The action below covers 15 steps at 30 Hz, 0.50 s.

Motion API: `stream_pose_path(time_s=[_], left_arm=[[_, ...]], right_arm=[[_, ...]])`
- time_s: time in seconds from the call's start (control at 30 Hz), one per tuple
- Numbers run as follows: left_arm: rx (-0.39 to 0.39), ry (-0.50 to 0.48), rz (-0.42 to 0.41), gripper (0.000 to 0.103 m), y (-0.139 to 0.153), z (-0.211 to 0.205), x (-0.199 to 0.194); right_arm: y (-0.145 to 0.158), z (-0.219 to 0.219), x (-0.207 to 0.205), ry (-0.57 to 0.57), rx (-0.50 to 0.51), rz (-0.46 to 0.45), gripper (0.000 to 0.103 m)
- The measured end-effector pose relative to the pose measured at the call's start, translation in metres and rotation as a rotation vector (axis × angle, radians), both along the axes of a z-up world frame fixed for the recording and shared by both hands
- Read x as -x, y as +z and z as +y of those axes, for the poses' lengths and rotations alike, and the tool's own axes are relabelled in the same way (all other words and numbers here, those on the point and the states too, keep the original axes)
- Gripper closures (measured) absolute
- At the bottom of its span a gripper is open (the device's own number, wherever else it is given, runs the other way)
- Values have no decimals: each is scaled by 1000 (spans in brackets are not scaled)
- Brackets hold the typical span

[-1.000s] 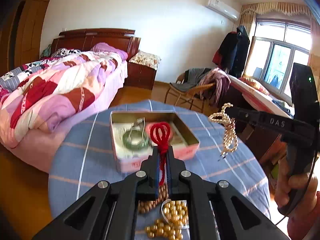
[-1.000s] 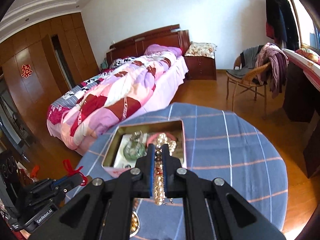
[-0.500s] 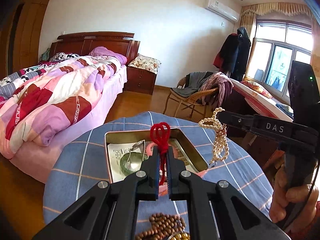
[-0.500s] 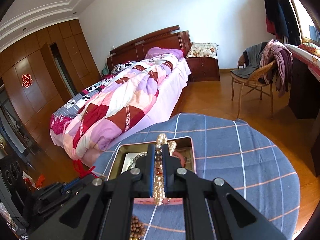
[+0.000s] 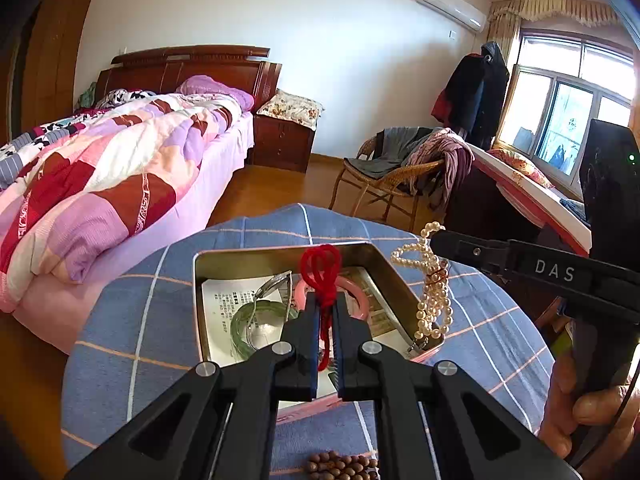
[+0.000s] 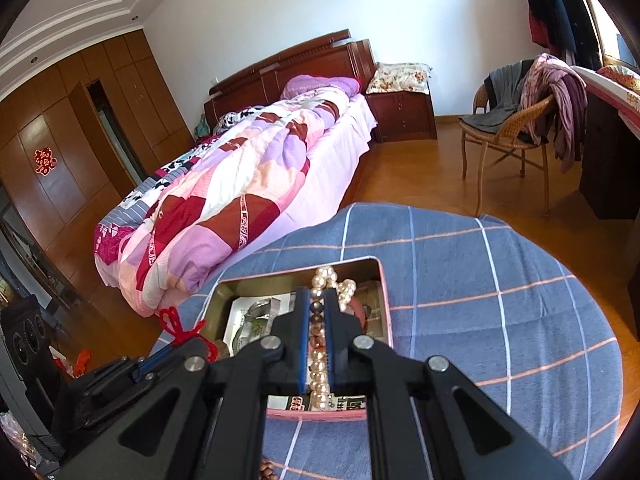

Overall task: Organize jewelry
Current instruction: 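Carry the red tassel and pearl necklace over the pink tin with both tools, then open both tools to drop the tassel and necklace into the tin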

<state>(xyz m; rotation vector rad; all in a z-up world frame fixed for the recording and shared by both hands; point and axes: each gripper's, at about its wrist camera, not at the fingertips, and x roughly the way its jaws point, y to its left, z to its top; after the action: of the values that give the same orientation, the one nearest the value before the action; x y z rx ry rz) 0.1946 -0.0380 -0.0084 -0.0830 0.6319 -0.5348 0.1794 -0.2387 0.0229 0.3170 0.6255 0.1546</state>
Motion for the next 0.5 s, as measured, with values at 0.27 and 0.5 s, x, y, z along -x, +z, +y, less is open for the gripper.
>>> stream_pose_path(time_s=[0.27,0.5], left_arm=[[-27,4,41,99,-14,-6,-10],[-57,1,65,99,-24,-10,-16]], right_arm=[[-15,1,-8,6,19,37,93],[-30,1,-14,12,22,73,93]])
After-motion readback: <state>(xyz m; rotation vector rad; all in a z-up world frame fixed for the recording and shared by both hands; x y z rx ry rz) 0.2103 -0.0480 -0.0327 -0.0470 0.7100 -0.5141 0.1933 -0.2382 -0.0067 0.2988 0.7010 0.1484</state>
